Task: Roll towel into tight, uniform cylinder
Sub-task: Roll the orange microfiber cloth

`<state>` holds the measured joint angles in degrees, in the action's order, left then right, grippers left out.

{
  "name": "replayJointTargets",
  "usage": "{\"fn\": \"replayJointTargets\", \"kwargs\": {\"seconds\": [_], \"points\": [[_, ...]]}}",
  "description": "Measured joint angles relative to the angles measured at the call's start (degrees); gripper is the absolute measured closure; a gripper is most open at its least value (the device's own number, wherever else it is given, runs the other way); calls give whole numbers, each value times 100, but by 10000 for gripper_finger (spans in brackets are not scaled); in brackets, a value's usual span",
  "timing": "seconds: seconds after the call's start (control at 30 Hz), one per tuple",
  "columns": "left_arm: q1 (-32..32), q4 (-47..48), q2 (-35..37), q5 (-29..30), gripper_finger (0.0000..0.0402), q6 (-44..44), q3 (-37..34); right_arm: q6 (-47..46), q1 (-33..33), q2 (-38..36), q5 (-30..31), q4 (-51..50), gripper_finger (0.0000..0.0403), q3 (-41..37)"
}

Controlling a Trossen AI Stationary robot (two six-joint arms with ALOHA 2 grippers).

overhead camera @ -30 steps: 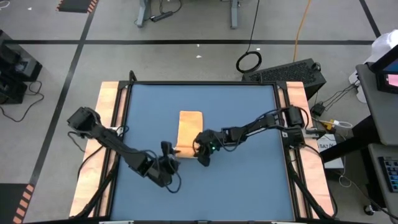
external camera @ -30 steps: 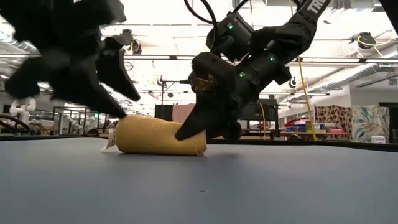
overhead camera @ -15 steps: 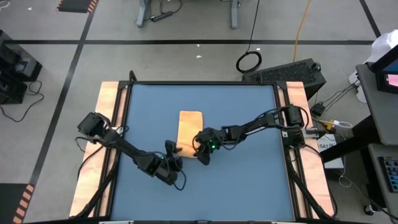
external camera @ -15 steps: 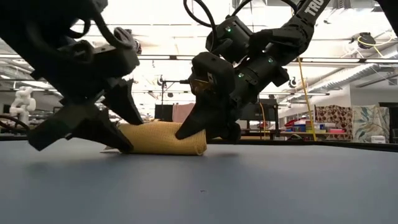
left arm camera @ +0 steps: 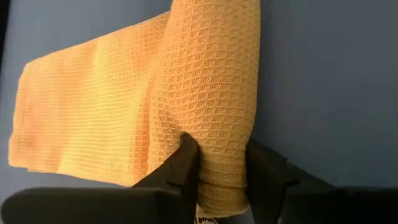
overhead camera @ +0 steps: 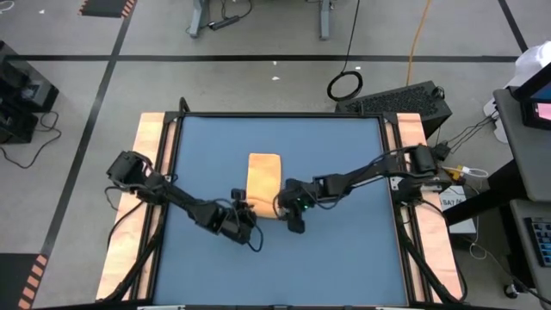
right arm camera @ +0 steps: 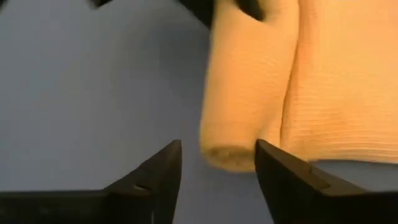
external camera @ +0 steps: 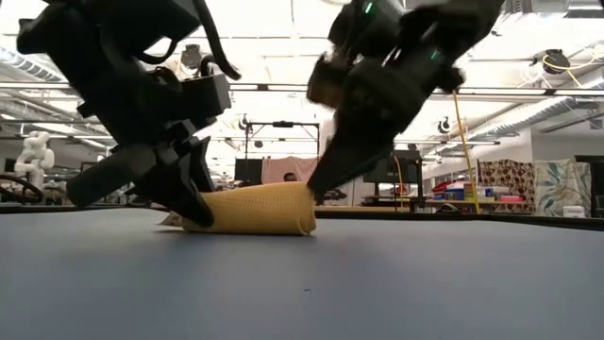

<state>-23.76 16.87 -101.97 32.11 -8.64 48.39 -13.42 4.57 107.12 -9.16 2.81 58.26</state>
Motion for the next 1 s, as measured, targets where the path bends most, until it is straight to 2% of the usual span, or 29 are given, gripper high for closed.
{"fn": "replayJointTargets", "kwargs": {"seconds": [0.13,0.27,0.43,0.63,0.73,1.0], "points": [[137,4,9,-338,299,13,1,709,357,-454,942,-639,193,7],[297,29,53,-708,299,34,5,1193,831,-522,1612,-330,186,7],[570,63,350,-1352,299,54,-16,1728,1325,-63,2701,437,188,28],[968,198,713,-2257,299,32,-21,1732,1471,474,3933,791,189,28],[1176,260,725,-2620,299,34,-16,1814,1458,637,4080,1004,188,28],[1448,299,728,-3033,299,89,-14,1597,1185,720,3940,1091,192,31]]}}
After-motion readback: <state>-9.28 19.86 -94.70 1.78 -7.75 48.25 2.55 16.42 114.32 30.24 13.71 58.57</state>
